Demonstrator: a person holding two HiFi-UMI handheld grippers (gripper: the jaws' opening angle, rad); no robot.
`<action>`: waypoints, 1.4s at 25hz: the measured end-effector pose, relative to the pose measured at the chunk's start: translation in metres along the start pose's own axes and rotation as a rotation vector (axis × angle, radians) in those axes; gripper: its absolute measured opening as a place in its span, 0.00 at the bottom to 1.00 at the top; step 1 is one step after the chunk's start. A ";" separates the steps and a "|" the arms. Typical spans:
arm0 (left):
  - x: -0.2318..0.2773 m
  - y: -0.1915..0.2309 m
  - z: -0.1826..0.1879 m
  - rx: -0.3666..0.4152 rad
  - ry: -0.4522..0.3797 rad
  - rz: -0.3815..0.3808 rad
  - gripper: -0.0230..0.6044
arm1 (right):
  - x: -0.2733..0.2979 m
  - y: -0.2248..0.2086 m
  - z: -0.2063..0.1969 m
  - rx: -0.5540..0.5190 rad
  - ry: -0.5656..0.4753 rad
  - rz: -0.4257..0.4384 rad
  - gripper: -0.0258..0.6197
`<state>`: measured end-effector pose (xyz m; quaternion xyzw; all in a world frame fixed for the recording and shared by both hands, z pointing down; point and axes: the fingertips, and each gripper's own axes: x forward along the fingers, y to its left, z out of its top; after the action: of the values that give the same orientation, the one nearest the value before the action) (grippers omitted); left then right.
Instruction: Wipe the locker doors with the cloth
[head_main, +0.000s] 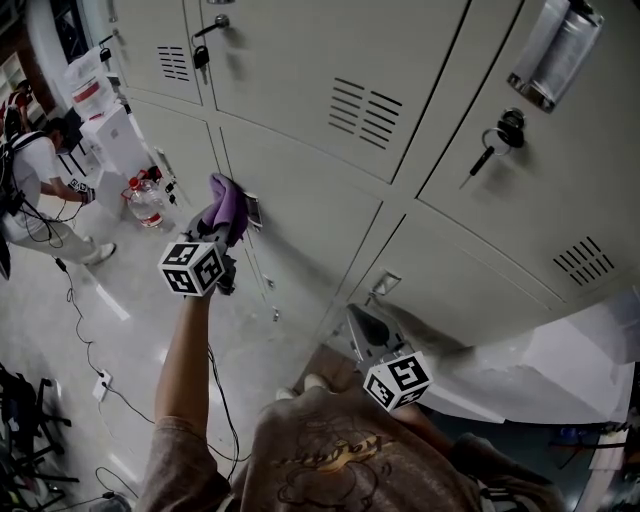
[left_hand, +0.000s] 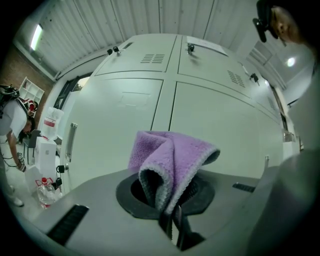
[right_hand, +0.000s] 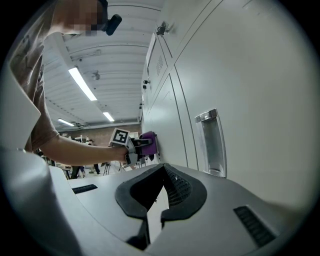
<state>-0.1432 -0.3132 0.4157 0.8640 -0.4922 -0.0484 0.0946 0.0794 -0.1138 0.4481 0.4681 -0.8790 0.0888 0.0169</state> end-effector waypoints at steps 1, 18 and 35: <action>0.000 -0.001 0.000 0.003 0.002 0.000 0.10 | 0.000 0.000 0.001 0.001 -0.002 0.000 0.04; 0.001 -0.059 -0.011 0.042 0.019 -0.009 0.10 | 0.001 -0.004 0.004 0.000 -0.008 -0.007 0.04; -0.002 -0.165 -0.036 0.034 0.046 -0.226 0.10 | -0.005 -0.010 -0.002 0.011 -0.001 -0.038 0.04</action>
<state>0.0004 -0.2253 0.4159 0.9164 -0.3899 -0.0306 0.0850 0.0903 -0.1146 0.4508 0.4851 -0.8694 0.0929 0.0155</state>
